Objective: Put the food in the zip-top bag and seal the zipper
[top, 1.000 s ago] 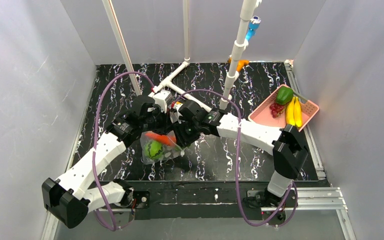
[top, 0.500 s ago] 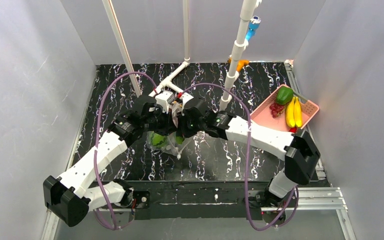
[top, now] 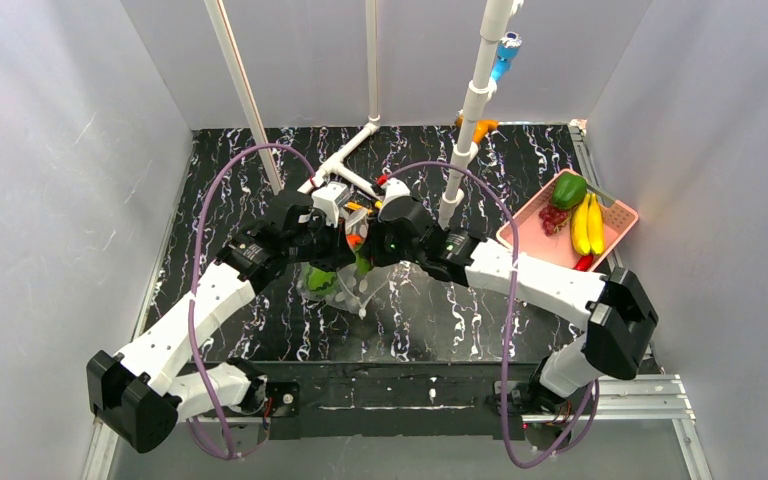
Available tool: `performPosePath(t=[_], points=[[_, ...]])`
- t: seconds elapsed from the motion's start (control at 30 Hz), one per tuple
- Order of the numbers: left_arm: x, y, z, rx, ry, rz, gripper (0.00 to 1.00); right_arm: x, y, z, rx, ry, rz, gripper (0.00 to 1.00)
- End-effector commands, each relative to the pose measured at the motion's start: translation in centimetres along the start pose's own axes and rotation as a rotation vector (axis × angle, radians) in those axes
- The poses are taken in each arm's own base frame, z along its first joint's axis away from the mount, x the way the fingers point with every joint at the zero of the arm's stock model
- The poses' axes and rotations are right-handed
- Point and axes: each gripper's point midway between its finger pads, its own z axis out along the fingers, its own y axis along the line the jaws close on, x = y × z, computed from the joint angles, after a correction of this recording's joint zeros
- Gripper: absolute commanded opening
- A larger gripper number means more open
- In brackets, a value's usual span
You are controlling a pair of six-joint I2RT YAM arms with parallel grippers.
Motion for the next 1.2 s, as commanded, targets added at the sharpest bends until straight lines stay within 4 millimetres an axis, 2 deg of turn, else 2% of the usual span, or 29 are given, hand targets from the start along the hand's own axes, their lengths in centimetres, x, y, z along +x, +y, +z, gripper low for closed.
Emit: performPosePath(t=[0.0,0.07,0.13,0.23,0.33,0.37,0.43,0.57,0.63,0.73,0.8,0.93,0.97,1.03,1.17], points=[[-0.4,-0.5,-0.8,0.013,-0.031,0.014,0.0,-3.2,1.1,-2.8,-0.08,-0.092,0.073,0.01],[-0.6,-0.6,-1.0,0.016,-0.041,0.017,0.0,-2.9,0.8,-2.8,-0.11,-0.087,0.135,0.01],[-0.6,-0.8,-1.0,0.026,-0.043,0.019,0.0,-2.4,0.5,-1.8,-0.15,-0.057,0.197,0.01],[-0.4,-1.1,-0.9,0.044,-0.033,0.018,0.0,-2.0,1.1,-0.1,-0.209,0.04,0.23,0.01],[-0.3,-1.5,-0.7,0.071,-0.027,0.019,0.0,-2.5,1.8,1.0,-0.227,0.086,0.228,0.01],[-0.2,-1.6,-0.7,0.079,-0.024,0.019,0.0,-2.7,1.9,1.2,-0.221,0.095,0.224,0.04],[-0.3,-1.7,-0.6,0.085,-0.022,0.018,0.0,-3.1,1.7,1.5,-0.193,0.101,0.221,0.16],[-0.3,-1.6,-0.7,0.078,-0.019,0.012,0.0,-3.4,1.5,1.5,-0.153,0.131,0.215,0.27],[-0.6,-1.5,-0.8,0.06,-0.03,0.0,0.0,-3.1,1.4,1.0,-0.14,0.159,0.203,0.3],[-1.5,-1.6,-1.1,0.035,-0.031,-0.074,0.0,-2.8,1.3,-0.6,-0.126,0.194,0.18,0.4],[-2.1,-2.2,-1.5,0.04,-0.026,-0.14,0.0,-2.3,1.0,-2.3,-0.116,0.221,0.153,0.45],[-3.0,-2.8,-2.6,0.018,-0.048,-0.297,0.0,-0.7,0.4,-5.1,-0.109,0.269,0.133,0.47],[-3.1,-3.3,-2.7,0.035,-0.05,-0.327,0.0,-0.3,0.5,-5.7,-0.13,0.278,0.119,0.51],[-3.1,-4.3,-2.7,0.089,-0.03,-0.37,0.0,0.6,0.6,-6.6,-0.164,0.306,0.085,0.57],[-1.9,-4.9,-2.4,0.109,0.03,-0.446,0.0,1.9,0.9,-8.3,-0.238,0.387,-0.055,0.57]])
